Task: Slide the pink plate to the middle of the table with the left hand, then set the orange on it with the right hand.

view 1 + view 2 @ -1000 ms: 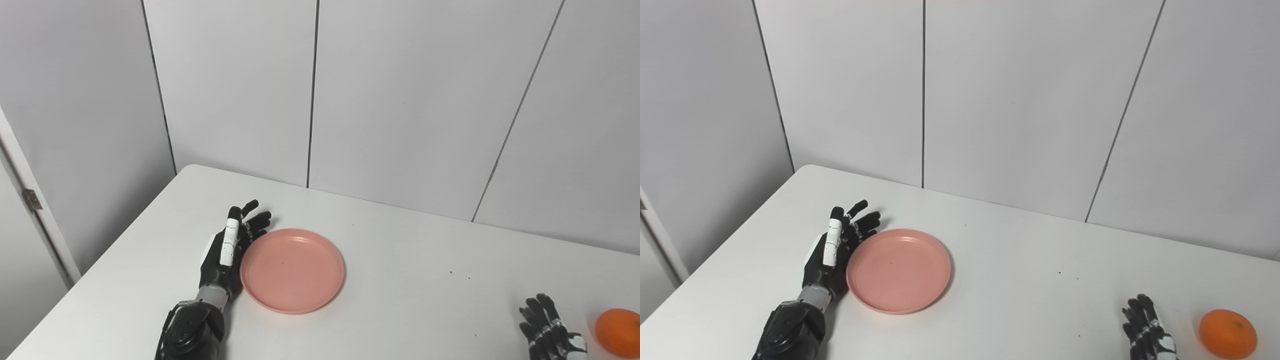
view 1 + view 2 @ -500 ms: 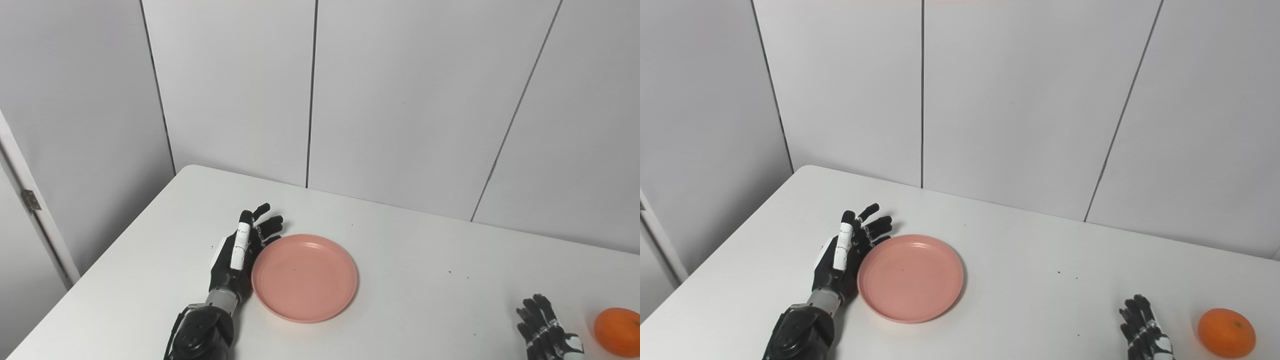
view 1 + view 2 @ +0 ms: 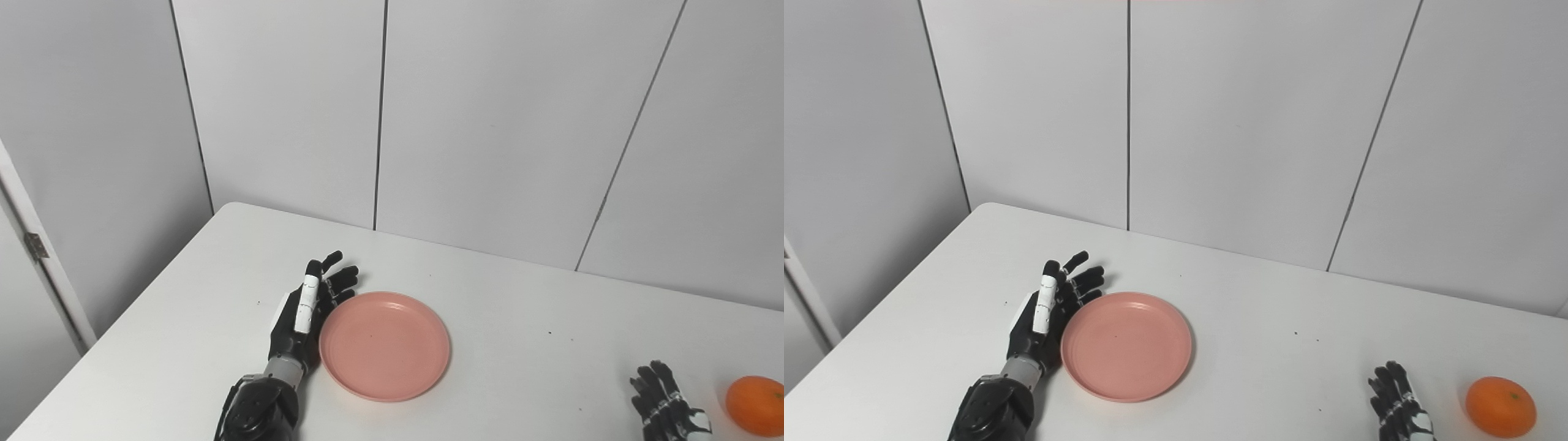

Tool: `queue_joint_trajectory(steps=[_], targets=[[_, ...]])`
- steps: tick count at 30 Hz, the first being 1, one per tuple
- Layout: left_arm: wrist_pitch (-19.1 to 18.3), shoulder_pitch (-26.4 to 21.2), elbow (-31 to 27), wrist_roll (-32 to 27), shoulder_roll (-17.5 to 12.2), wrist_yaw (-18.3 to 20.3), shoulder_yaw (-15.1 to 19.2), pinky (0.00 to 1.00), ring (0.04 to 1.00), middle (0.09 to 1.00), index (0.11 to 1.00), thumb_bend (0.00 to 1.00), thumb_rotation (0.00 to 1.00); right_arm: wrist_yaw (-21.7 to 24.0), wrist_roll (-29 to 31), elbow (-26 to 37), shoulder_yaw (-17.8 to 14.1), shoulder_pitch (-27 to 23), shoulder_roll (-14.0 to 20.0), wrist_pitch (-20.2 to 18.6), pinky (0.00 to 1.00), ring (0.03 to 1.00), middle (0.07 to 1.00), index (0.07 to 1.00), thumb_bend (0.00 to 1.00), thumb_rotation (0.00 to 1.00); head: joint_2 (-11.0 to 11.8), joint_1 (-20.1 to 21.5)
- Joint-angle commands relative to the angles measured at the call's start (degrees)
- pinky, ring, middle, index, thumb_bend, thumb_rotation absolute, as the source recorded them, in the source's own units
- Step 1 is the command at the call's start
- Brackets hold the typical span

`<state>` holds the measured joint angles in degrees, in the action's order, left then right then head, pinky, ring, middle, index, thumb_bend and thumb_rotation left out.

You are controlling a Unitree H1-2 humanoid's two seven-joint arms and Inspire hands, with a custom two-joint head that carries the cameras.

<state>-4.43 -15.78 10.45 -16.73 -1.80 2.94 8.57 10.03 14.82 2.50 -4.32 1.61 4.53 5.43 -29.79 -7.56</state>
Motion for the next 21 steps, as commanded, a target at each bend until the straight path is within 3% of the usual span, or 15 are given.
queue_joint_trajectory(steps=[1,21], targets=[[-1.9,0.1,-0.2,0.3,1.4,-0.8,-0.7,0.86,0.826,0.776,0.849,1.0,0.89,-0.2,0.4,-3.1,1.1,4.3,-2.1,-1.2,1.0,0.959,0.943,0.94,0.87,1.0,-0.1,0.1],[-2.3,1.6,-2.9,2.8,5.9,-3.2,-2.7,0.84,0.821,0.793,0.862,0.99,0.9,-1.6,-1.2,-1.0,2.9,4.5,-3.2,-1.7,1.0,0.954,0.935,0.932,0.88,1.0,-2.1,4.3]])
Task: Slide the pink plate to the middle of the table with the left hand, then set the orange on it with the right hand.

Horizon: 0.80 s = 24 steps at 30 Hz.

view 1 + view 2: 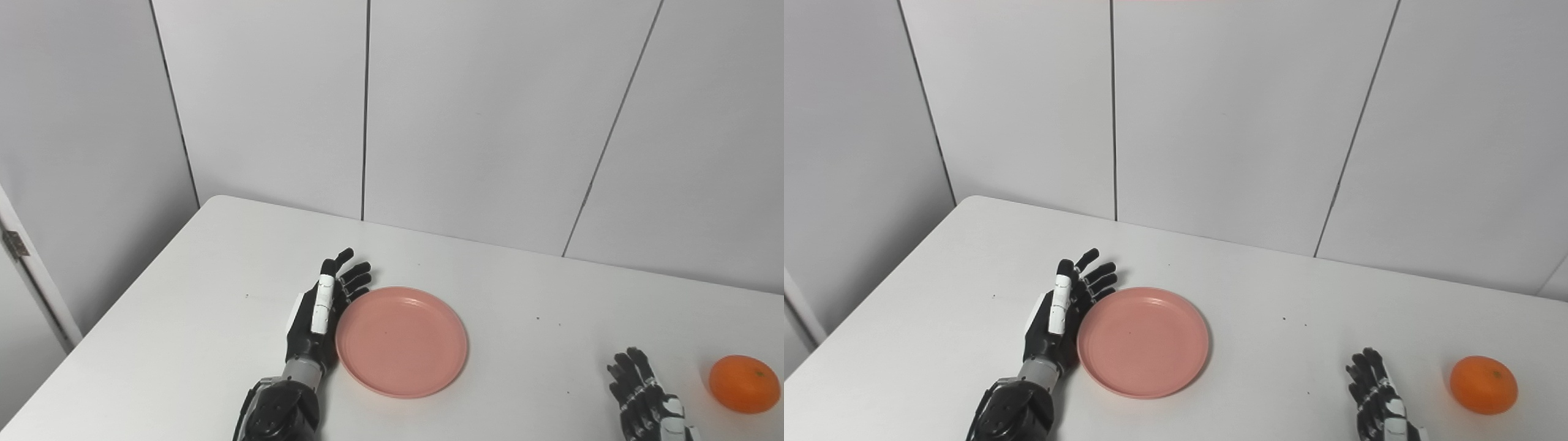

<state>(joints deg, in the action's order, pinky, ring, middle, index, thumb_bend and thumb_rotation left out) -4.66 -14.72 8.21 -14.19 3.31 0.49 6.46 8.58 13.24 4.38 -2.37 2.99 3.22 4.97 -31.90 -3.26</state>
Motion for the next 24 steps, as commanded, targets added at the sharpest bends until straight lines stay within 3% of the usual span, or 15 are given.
queue_joint_trajectory(steps=[1,14,24], targets=[[-2.2,0.5,-0.8,0.3,1.0,-0.8,-0.6,0.84,0.82,0.795,0.864,0.98,0.91,-0.2,0.2,-2.8,1.1,3.1,-1.9,-1.3,1.0,0.955,0.935,0.93,0.88,1.0,-0.1,0.0],[-2.8,1.1,-2.9,-0.2,3.6,-1.6,-0.4,0.88,0.825,0.778,0.86,0.96,0.88,-1.7,-1.5,-1.3,2.1,2.9,-3.9,-3.0,1.0,0.948,0.926,0.917,0.86,1.0,-1.4,4.4],[-4.5,1.6,-5.9,0.5,4.6,-1.6,-1.6,0.86,0.823,0.768,0.866,0.95,0.87,-2.8,-2.2,0.4,2.9,3.0,-4.8,-4.2,1.0,0.943,0.92,0.912,0.86,1.0,-2.9,6.0]])
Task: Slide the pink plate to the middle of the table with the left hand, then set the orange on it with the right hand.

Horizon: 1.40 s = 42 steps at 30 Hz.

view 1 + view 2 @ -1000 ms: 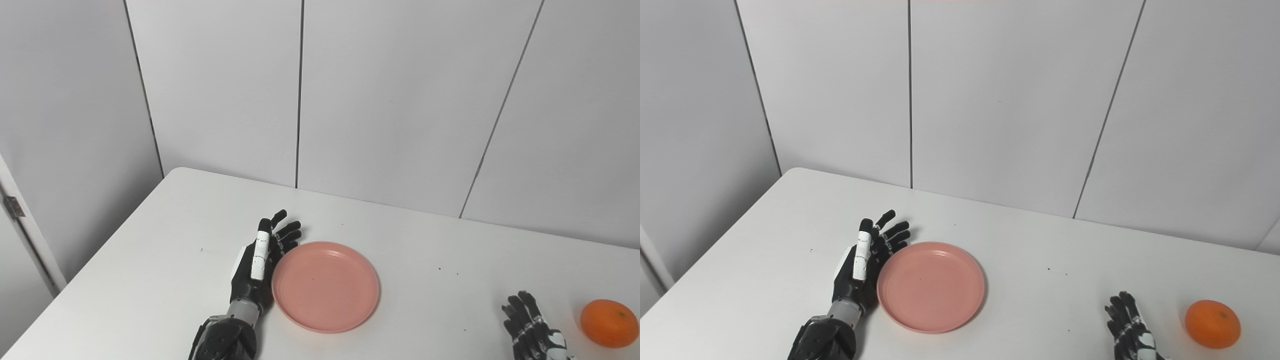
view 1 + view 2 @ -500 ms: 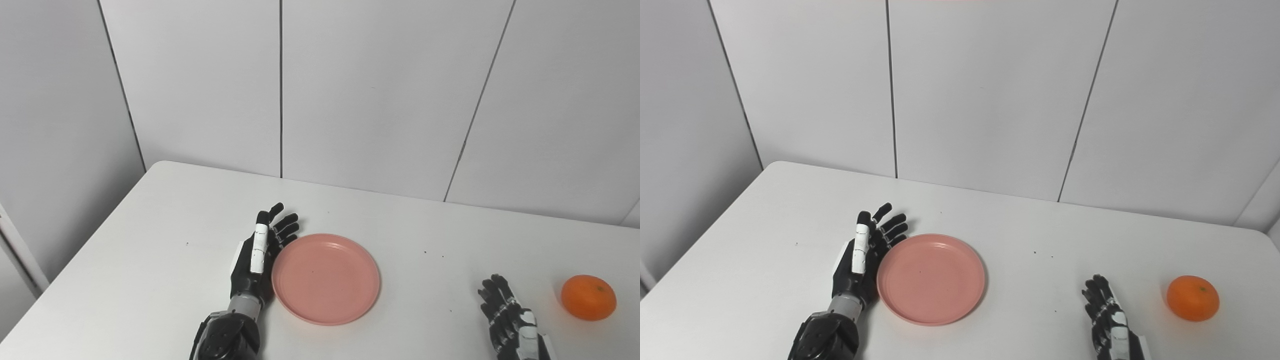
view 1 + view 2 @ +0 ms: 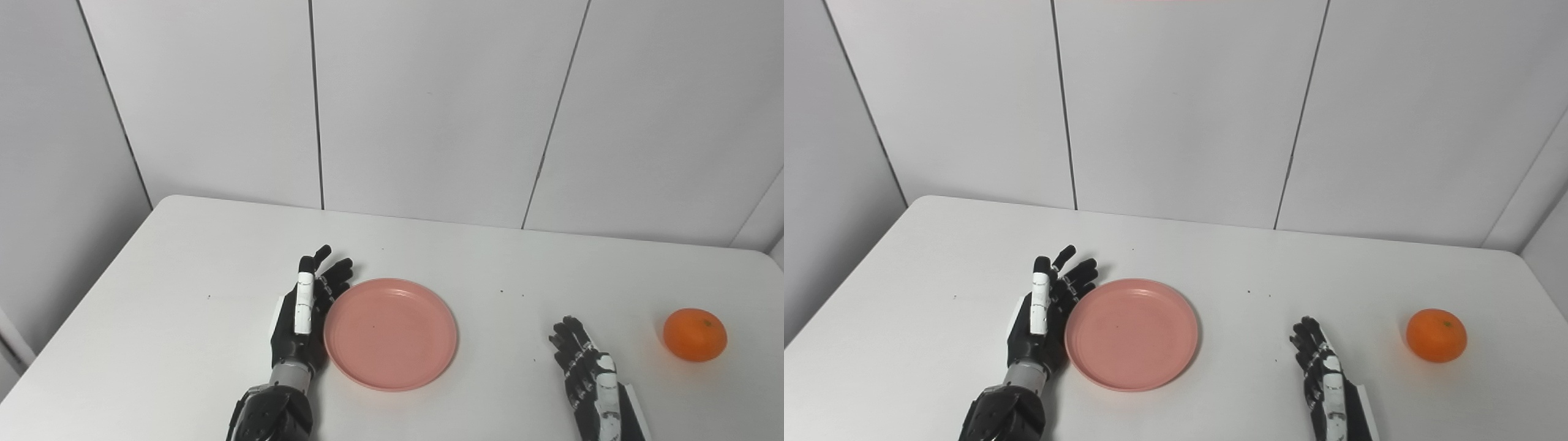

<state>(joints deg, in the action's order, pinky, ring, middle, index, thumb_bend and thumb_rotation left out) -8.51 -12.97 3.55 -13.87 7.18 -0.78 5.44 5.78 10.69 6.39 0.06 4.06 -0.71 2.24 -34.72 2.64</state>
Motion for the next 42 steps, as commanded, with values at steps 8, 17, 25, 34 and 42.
queue_joint_trajectory(steps=[8,17,25,34,42], targets=[[-2.0,0.6,-3.0,1.0,1.5,-0.6,-2.2,0.88,0.843,0.786,0.87,0.92,0.87,-0.7,-0.4,-1.1,1.0,1.8,-1.5,-1.7,1.0,0.931,0.909,0.901,0.88,1.0,-0.7,2.4],[-1.8,1.1,-3.0,1.8,3.0,-2.0,-2.0,0.89,0.842,0.789,0.874,0.9,0.89,-1.8,-1.7,-0.6,1.6,1.9,-2.1,-2.2,0.98,0.929,0.911,0.903,0.88,1.0,-1.3,3.8],[-0.9,1.0,-2.0,1.7,3.2,-2.0,-2.0,0.93,0.849,0.787,0.885,0.88,0.89,-2.2,-2.4,-1.3,2.2,1.6,-2.4,-1.7,0.98,0.928,0.91,0.901,0.88,1.0,-1.0,5.8],[-1.7,0.5,-1.6,0.5,1.7,-0.2,-1.7,0.94,0.865,0.809,0.905,0.9,0.88,-2.7,-3.2,-2.9,2.7,0.8,-3.7,-1.0,0.99,0.933,0.912,0.904,0.89,0.99,-0.6,8.2],[-1.5,0.3,-1.2,1.0,1.1,0.3,-1.5,0.91,0.862,0.82,0.908,0.92,0.89,-2.6,-3.5,-3.1,2.8,0.7,-4.0,-0.9,0.99,0.936,0.916,0.907,0.89,1.0,-0.5,9.3]])
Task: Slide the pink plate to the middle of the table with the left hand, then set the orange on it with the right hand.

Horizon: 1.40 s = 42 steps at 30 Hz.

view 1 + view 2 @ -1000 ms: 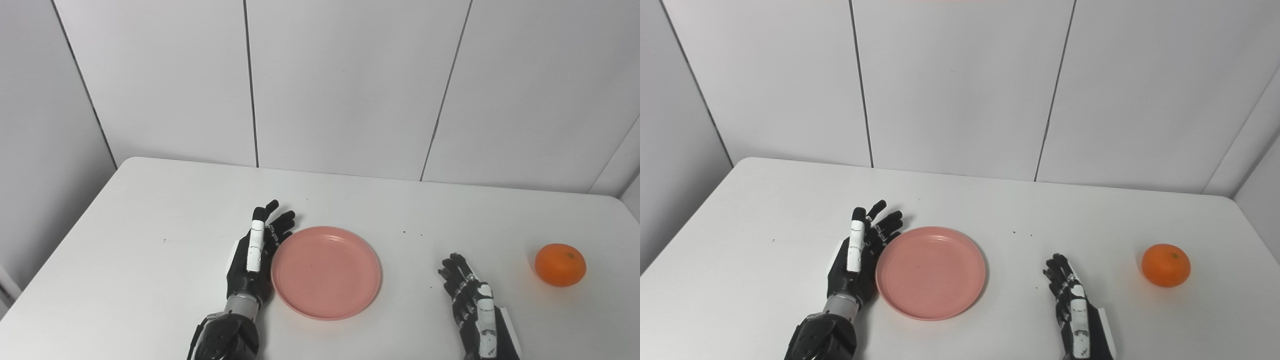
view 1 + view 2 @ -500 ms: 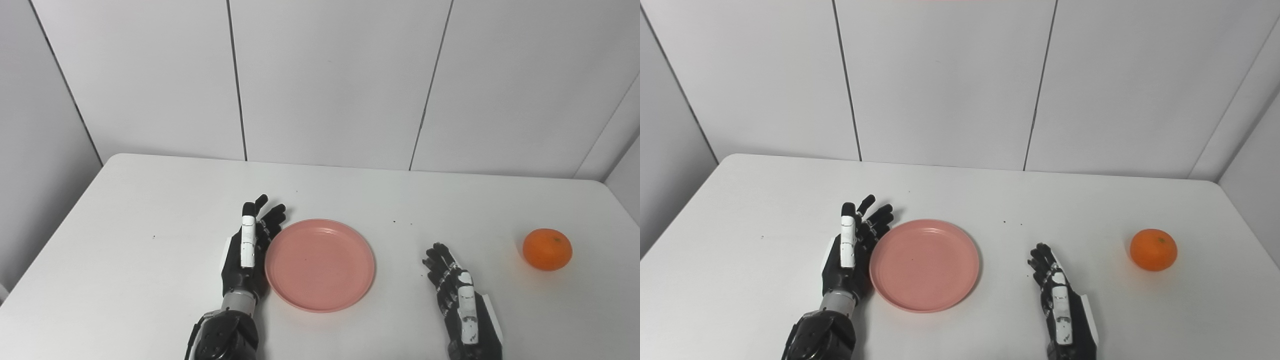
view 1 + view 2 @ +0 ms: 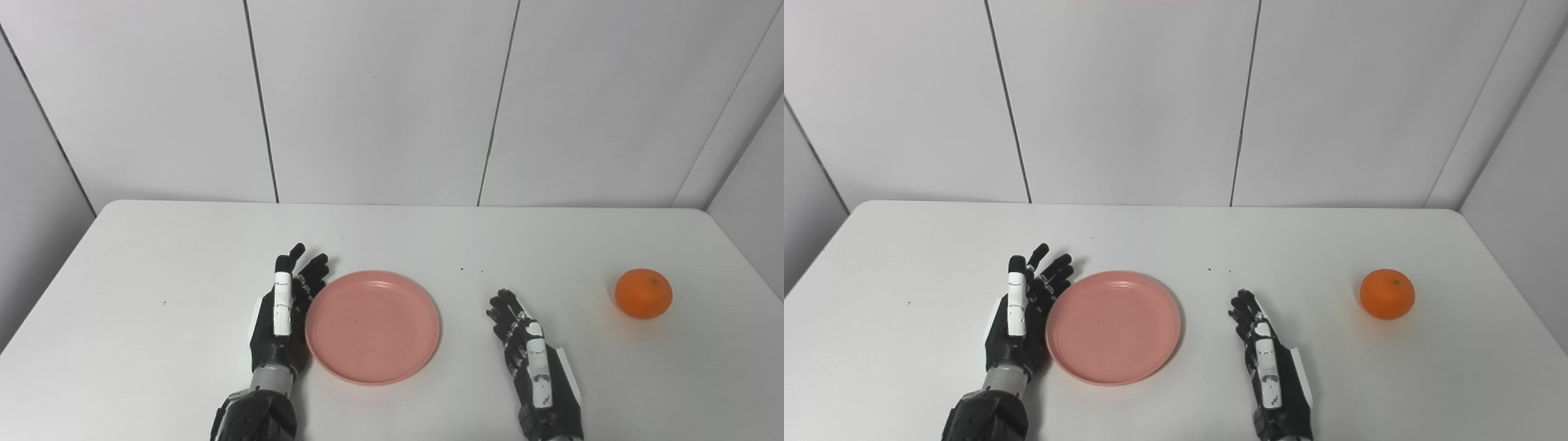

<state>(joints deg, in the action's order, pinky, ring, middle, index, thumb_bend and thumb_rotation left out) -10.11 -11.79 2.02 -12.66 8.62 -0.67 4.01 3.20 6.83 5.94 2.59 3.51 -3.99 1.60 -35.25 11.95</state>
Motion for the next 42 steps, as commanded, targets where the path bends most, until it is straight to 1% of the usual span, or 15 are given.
queue_joint_trajectory(steps=[1,5,8,15,19,21,24,26,28,31,32,33,36,39,42], targets=[[0.2,-0.9,0.5,-0.1,-0.3,0.2,0.0,0.91,0.86,0.818,0.907,0.92,0.88,0.1,0.5,-2.8,0.2,1.2,-0.6,-0.3,1.0,0.936,0.916,0.906,0.89,1.0,0.1,0.0],[0.3,-0.9,1.0,-0.3,0.0,0.2,0.0,0.91,0.861,0.819,0.908,0.91,0.88,0.1,0.7,-3.0,-0.3,1.3,-0.4,0.1,0.99,0.933,0.914,0.906,0.89,0.99,0.3,0.1],[0.8,-0.9,1.7,-0.3,0.2,0.1,0.0,0.91,0.859,0.816,0.905,0.91,0.88,-0.8,0.1,-3.0,-0.9,1.7,-0.4,0.7,0.99,0.929,0.909,0.901,0.89,0.99,0.7,0.6],[2.4,-1.4,3.5,-0.7,-0.2,0.7,0.2,0.92,0.857,0.814,0.911,0.91,0.89,-3.7,-1.7,-2.7,-2.4,1.9,-1.2,3.4,0.95,0.906,0.908,0.893,0.91,0.96,1.2,2.3],[2.8,-1.8,4.5,-1.0,-0.4,1.1,0.5,0.92,0.859,0.815,0.915,0.91,0.88,-5.2,-3.1,-1.4,-2.9,1.6,-1.4,4.8,0.87,0.837,0.838,0.844,0.89,0.94,1.6,3.2],[2.7,-1.9,4.7,-1.2,-0.4,1.4,0.7,0.93,0.863,0.817,0.918,0.91,0.89,-5.8,-4.7,-0.3,-2.9,1.4,-1.1,4.9,0.84,0.81,0.813,0.826,0.9,0.94,1.6,3.5],[2.8,-2.0,4.8,-1.4,-0.4,1.7,0.9,0.95,0.867,0.827,0.923,0.91,0.89,-6.6,-8.3,1.7,-2.5,1.1,0.2,4.2,0.83,0.804,0.809,0.834,0.91,0.96,1.6,3.4],[2.7,-2.0,4.7,-1.3,-0.4,1.6,0.7,0.96,0.871,0.829,0.924,0.91,0.89,-7.3,-11.9,2.6,-2.3,0.7,1.4,5.2,0.78,0.792,0.808,0.842,0.87,0.97,1.6,3.1],[2.6,-1.9,4.7,-1.3,-0.2,1.5,0.8,0.96,0.873,0.829,0.924,0.91,0.89,-8.0,-15.7,3.3,-2.2,0.2,2.9,6.5,0.77,0.789,0.809,0.845,0.85,0.98,1.6,2.9],[2.8,-1.9,4.9,-1.4,-0.1,1.4,0.9,0.96,0.869,0.824,0.919,0.91,0.89,-9.2,-21.7,5.0,-2.4,-1.2,5.2,7.2,0.72,0.774,0.813,0.845,0.8,0.98,1.7,3.1],[2.9,-2.0,5.1,-1.5,-0.2,1.5,1.0,0.96,0.868,0.823,0.919,0.91,0.89,-9.4,-23.5,5.9,-2.6,-1.8,6.2,6.8,0.71,0.771,0.813,0.844,0.8,0.98,1.8,3.3],[3.0,-2.0,5.2,-1.6,-0.2,1.5,1.0,0.96,0.871,0.823,0.921,0.91,0.88,-9.6,-24.6,6.5,-2.6,-2.2,6.9,6.6,0.69,0.771,0.817,0.844,0.84,0.98,1.8,3.3],[3.1,-2.0,5.3,-1.9,-0.2,1.7,1.1,0.97,0.873,0.825,0.926,0.9,0.89,-9.9,-28.4,8.7,-3.0,-3.4,8.6,4.8,0.67,0.772,0.817,0.84,0.88,1.0,1.9,3.6],[3.1,-2.0,5.3,-1.5,-0.3,1.5,1.0,0.96,0.869,0.822,0.922,0.91,0.89,-9.5,-31.9,11.1,-3.7,-4.7,10.5,3.2,0.67,0.781,0.818,0.841,0.87,0.98,2.0,3.7],[3.0,-2.0,5.3,-1.7,-0.3,1.7,1.0,0.97,0.878,0.828,0.929,0.91,0.9,-8.7,-35.2,12.9,-4.4,-5.9,12.5,1.7,0.7,0.79,0.83,0.843,0.87,0.99,2.0,3.7]])
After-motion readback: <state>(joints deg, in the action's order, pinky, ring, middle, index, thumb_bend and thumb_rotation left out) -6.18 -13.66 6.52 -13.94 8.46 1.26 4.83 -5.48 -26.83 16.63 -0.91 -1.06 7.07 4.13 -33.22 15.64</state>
